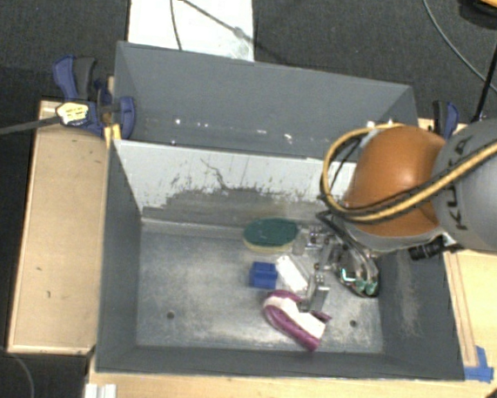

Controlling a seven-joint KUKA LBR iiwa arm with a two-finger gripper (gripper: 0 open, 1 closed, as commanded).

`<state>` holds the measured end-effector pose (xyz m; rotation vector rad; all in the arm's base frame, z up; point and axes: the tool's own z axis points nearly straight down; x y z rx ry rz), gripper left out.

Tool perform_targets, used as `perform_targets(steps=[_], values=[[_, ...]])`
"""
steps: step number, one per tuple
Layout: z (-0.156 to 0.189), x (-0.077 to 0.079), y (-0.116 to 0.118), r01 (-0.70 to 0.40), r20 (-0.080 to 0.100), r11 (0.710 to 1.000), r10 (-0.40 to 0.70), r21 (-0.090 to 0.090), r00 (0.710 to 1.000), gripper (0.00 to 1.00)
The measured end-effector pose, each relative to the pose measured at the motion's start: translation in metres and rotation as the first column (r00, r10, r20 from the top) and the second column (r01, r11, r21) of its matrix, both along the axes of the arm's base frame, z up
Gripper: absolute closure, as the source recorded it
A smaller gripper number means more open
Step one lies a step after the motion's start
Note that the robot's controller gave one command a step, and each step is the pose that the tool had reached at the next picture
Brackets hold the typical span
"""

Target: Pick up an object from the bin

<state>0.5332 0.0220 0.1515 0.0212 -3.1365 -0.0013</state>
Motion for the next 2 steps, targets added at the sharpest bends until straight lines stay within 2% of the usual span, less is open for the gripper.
perform_targets(steps=[1, 2], values=[[-0.077, 0.012, 0.018, 0.146, 0.016, 0.989, -0.146, 0.003, 0.989, 0.00], [-0.050, 0.008, 0.027, 0.226, 0.010, 0.974, -0.226, 0.001, 0.974, 0.00]])
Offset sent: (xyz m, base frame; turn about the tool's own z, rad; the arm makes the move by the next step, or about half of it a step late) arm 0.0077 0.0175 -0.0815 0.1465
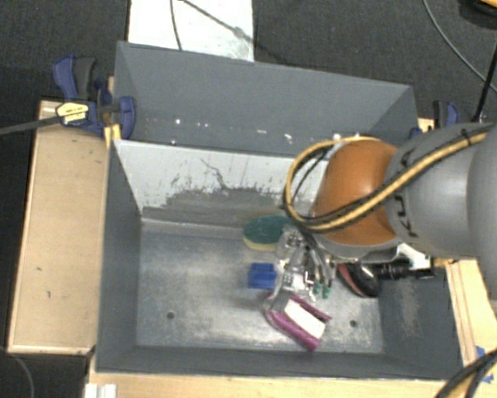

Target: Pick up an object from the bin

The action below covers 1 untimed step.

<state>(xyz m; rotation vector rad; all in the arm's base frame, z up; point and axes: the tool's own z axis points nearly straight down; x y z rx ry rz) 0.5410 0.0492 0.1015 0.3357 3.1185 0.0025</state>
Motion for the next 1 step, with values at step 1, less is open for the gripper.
perform_targets(steps=[1], values=[[0.0100, -0.0132, -0.0039, 0.130, -0.007, 0.992, -0.130, -0.001, 0.992, 0.00]])
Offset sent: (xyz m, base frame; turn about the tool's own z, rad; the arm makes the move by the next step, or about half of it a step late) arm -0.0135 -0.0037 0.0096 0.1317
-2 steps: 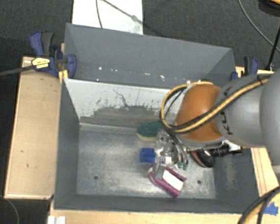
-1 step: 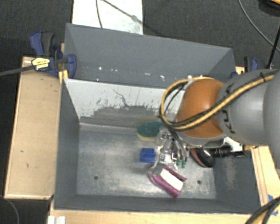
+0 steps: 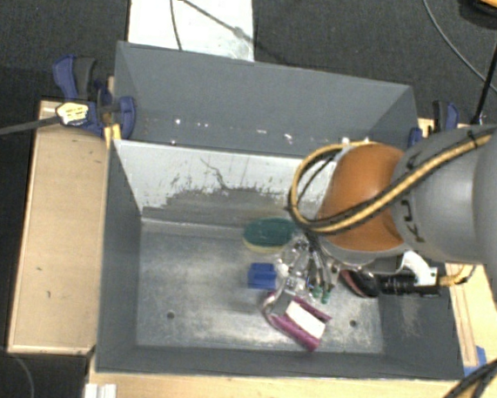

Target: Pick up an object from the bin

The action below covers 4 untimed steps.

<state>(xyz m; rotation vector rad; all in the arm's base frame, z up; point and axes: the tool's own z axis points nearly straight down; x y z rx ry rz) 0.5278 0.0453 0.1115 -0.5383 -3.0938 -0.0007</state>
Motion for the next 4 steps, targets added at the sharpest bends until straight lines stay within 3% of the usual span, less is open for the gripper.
perform_targets(steps=[1, 2, 3, 4], values=[[-0.038, 0.015, -0.003, 0.036, 0.008, 0.999, -0.036, 0.004, 0.999, 0.00], [-0.036, 0.006, 0.006, 0.084, 0.016, 0.996, -0.084, 0.002, 0.996, 0.00], [-0.037, 0.005, 0.006, 0.083, 0.011, 0.997, -0.083, 0.003, 0.996, 1.00], [-0.031, 0.006, 0.007, 0.079, 0.006, 0.997, -0.079, 0.001, 0.997, 1.00]])
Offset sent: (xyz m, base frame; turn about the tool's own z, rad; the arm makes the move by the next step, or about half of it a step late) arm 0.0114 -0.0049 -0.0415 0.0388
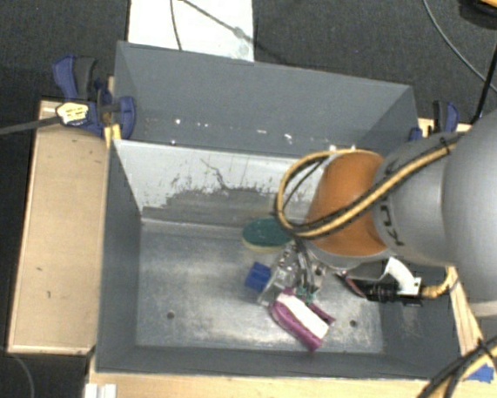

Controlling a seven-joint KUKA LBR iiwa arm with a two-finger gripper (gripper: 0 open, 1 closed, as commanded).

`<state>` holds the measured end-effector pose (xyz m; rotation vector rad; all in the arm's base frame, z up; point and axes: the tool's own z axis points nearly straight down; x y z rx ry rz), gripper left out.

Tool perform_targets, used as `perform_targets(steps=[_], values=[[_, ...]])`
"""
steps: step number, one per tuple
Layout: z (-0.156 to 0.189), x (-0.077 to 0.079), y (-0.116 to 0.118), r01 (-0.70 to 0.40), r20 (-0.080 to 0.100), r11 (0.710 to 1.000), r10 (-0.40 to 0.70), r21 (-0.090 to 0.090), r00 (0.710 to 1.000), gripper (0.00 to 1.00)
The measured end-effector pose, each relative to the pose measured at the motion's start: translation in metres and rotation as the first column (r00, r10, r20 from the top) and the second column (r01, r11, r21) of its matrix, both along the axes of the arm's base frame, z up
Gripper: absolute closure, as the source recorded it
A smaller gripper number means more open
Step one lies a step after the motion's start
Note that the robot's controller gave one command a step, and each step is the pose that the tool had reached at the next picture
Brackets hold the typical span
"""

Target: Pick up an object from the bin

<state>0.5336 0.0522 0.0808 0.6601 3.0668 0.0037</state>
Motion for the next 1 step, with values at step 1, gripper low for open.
perform_targets(steps=[1], values=[[0.0597, 0.0020, 0.0000, -0.007, 0.002, 1.000, 0.007, -0.001, 1.000, 1.00]])
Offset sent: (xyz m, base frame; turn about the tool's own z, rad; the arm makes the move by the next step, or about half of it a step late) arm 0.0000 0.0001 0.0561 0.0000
